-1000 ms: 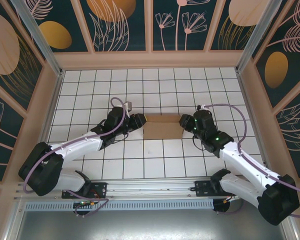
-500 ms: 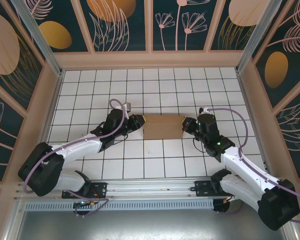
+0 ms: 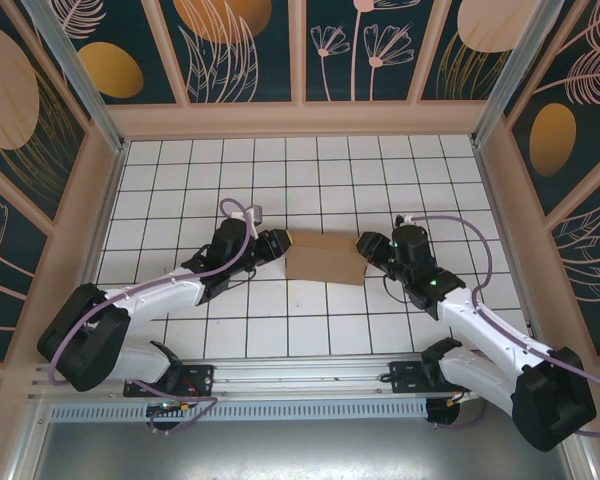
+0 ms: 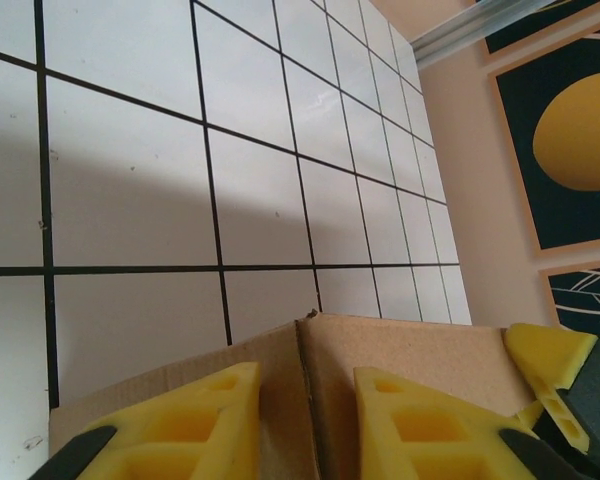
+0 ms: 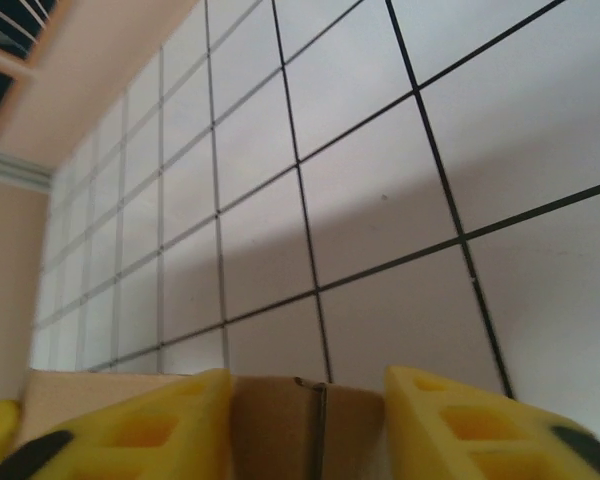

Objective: Fold the paper box

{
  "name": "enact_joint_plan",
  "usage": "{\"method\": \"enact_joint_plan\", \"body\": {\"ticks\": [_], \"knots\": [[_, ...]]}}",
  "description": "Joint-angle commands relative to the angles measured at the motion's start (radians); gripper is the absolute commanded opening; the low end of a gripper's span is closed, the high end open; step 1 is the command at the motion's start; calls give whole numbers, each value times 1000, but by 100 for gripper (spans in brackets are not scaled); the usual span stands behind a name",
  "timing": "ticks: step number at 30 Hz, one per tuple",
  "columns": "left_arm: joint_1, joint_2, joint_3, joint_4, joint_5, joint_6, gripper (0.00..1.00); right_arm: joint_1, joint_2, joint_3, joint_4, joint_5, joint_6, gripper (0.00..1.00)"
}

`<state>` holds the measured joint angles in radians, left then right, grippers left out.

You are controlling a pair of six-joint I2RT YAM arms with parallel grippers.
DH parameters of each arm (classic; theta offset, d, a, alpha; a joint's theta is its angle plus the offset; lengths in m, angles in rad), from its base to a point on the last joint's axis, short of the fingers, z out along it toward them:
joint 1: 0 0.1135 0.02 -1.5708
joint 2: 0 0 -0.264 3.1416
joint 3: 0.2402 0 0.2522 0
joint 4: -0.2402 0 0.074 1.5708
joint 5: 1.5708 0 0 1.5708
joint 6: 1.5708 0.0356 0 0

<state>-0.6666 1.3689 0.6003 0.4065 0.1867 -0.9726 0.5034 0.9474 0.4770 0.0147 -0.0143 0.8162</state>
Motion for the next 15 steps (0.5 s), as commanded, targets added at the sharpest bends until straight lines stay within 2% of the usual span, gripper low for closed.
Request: {"method": "enact_joint_plan", "body": {"ticks": [1,5,7,8,9,11,15], "knots": [[0,54,-68,-192,18,14,21,-4,-37,-83,13,10,30,29],[0,70,-66,-173,36,13,13,-4,-54,-133,63,0,8,16],[-1,71,-69,-134,64,1,11,-3,-68,-123,75,-10,-28,16],[-1,68,-67,-126,66,-4,12,-3,-76,-110,69,-11,-55,23],[0,64,-60,-128,65,-3,14,-3,-89,-86,56,-7,-101,35],[0,58,-39,-152,48,8,28,-4,-108,-31,8,9,-207,59],[0,45,-6,-160,29,33,54,-6,-115,74,-68,-2,-438,83]]}}
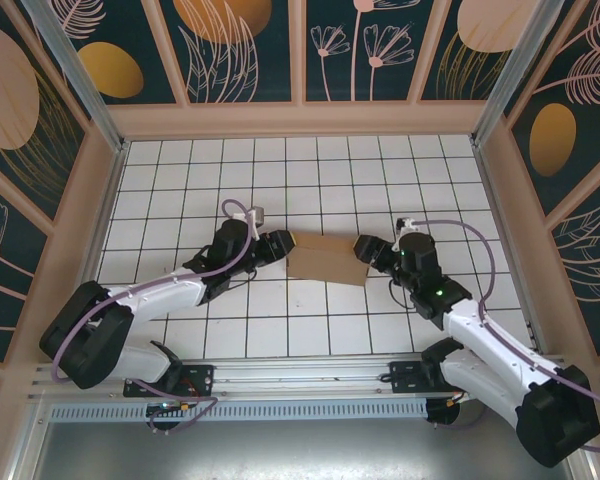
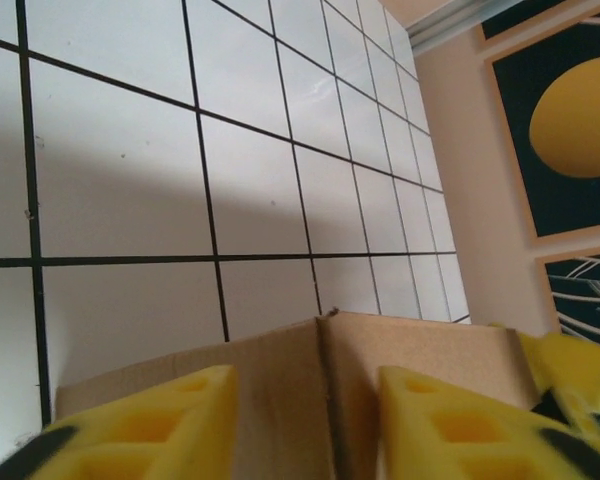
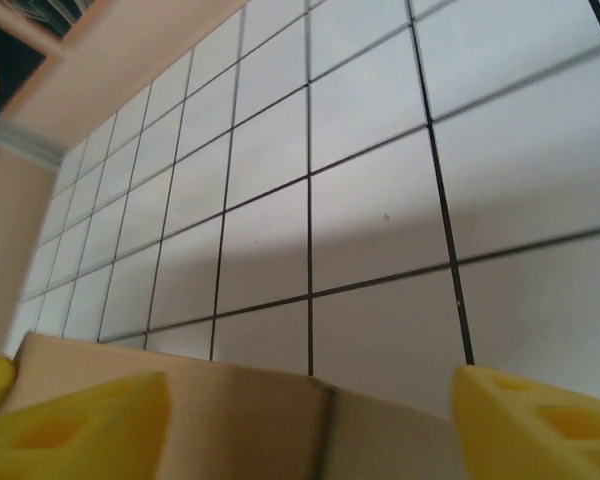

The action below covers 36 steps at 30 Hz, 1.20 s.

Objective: Fold the paper box

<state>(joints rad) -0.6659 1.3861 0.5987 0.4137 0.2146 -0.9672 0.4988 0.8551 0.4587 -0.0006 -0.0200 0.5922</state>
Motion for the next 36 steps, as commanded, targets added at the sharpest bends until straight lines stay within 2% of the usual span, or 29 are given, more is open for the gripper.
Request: {"method": "enact_joint_plan", "body": {"ticks": [1,3,6,8,12,16,23,27,29,31,32,33,36], "knots": [[-1,22,4,-169,-5,34,59,-3,-17,120,-66,-12,-277,88],[-1,9,35,-188,-17,52,67,-4,1,166,-83,-62,-384,93],[1,0,127,-251,-26,87,89,-2,64,246,-133,-195,-574,95],[3,-3,196,-292,-43,107,96,-2,124,314,-189,-255,-700,98],[34,6,295,-359,-52,149,98,3,257,434,-289,-378,-919,99],[78,2,325,-416,-82,191,98,29,418,573,-453,-500,-1147,99],[158,-77,236,-431,-67,194,98,43,651,759,-670,-577,-1335,98],[177,-110,196,-437,-70,197,99,79,727,794,-706,-549,-1353,93],[183,-113,185,-436,-69,196,98,85,746,799,-705,-532,-1347,87],[184,-111,180,-435,-65,202,98,87,757,806,-709,-524,-1345,77],[184,-110,181,-435,-64,205,98,89,759,809,-711,-521,-1345,68],[184,-111,183,-434,-61,208,98,90,760,813,-714,-516,-1347,55],[185,-114,184,-428,-61,215,98,99,743,814,-711,-492,-1348,47]]}}
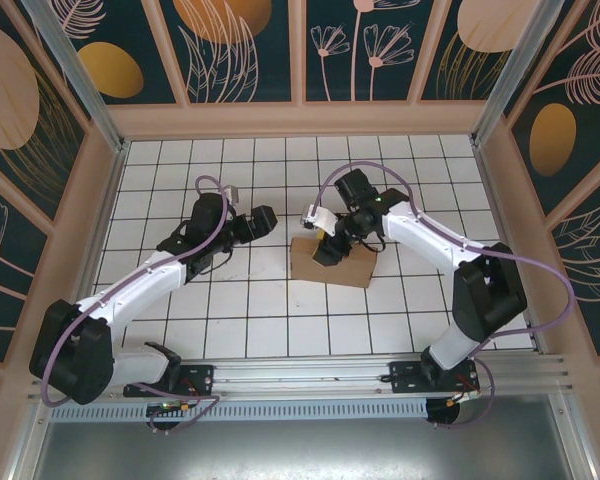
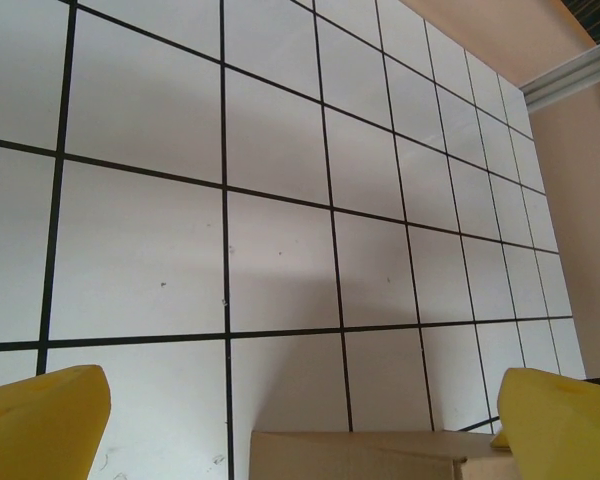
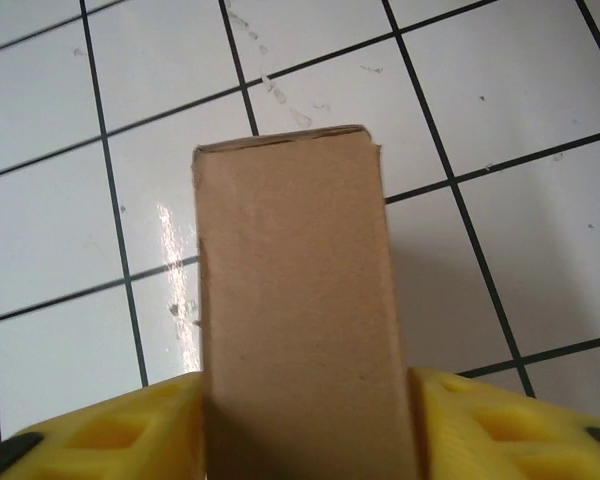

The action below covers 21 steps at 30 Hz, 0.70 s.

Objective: Fold the paper box

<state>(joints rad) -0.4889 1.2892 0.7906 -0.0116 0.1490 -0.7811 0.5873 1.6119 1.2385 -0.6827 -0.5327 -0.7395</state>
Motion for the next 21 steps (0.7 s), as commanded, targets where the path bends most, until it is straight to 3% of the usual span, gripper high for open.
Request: {"method": "enact_joint_plan", "body": {"ticks": [1,7,9,14,21], "knots": [[7,-19,-7,-2,2,32,98,14,-22,33,-24,30,-15,43],[12,-15,-10,7,1,33,99,40,-74,29,34,126,11,39],[41,-15,-39,76,87,-1,99,60,-83,43,59,188,18,39],[144,-39,-105,152,134,-61,99,140,-50,88,190,439,3,39],[288,-123,-230,143,140,-82,98,273,52,17,606,788,-172,35]]}}
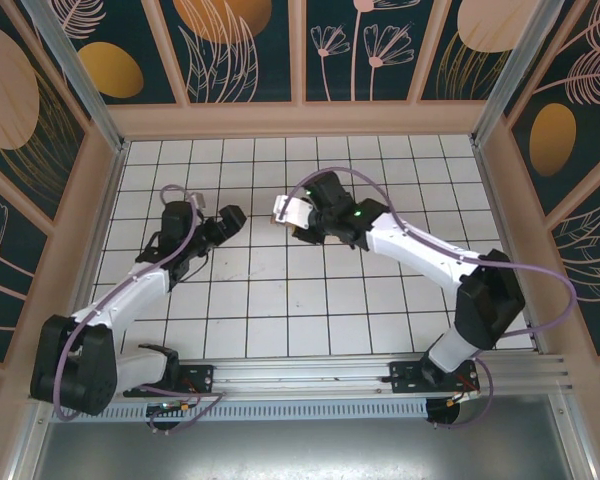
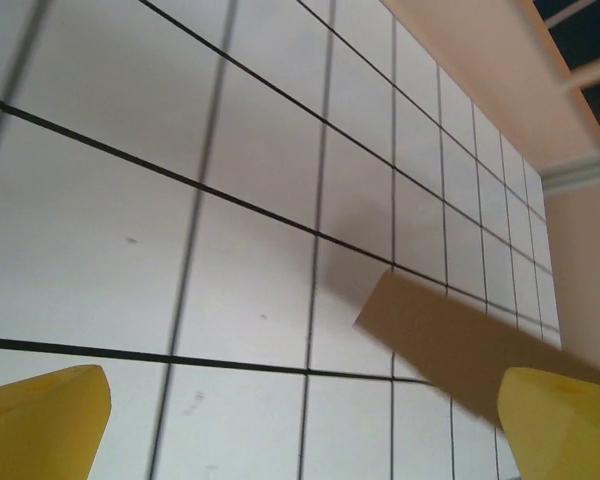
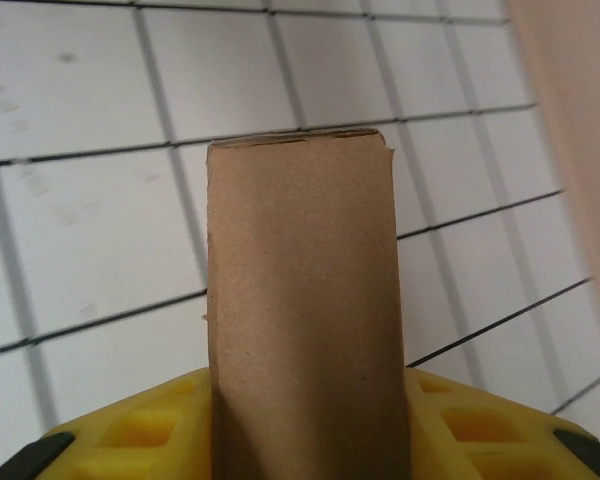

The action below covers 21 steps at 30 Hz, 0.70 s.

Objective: Fold the paper box

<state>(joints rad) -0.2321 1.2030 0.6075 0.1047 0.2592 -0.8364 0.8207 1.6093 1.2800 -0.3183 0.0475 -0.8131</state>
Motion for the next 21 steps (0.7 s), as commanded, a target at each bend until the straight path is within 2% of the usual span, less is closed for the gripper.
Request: {"method": "enact_joint_plan", "body": {"ticks": [1,4,7,11,13,14,17,18,19,20,21], "knots": [[41,-50,-62,31,33,-30,98,53,75,-34,291,240,-124,36],[56,-79,-110,33,27,-35,98,93,133,-92,465,331,-220,38],[60,-89,-140,41,31,-36,99,123,171,-161,622,356,-281,41],[63,-87,-159,55,34,-36,98,140,211,-176,624,318,-259,41],[62,-82,-157,61,37,-30,99,144,233,-178,600,303,-250,46],[62,-79,-154,61,37,-26,99,144,236,-183,596,297,-232,50],[62,-76,-137,43,24,3,99,143,225,-180,555,260,-178,74],[62,-83,-128,29,6,16,99,140,215,-174,522,235,-156,79],[62,-98,-127,29,-17,24,99,135,204,-161,472,188,-128,83],[62,-121,-131,38,-41,33,98,124,190,-138,390,109,-86,92],[62,-149,-135,57,-66,55,98,110,171,-118,322,11,-39,96]]}}
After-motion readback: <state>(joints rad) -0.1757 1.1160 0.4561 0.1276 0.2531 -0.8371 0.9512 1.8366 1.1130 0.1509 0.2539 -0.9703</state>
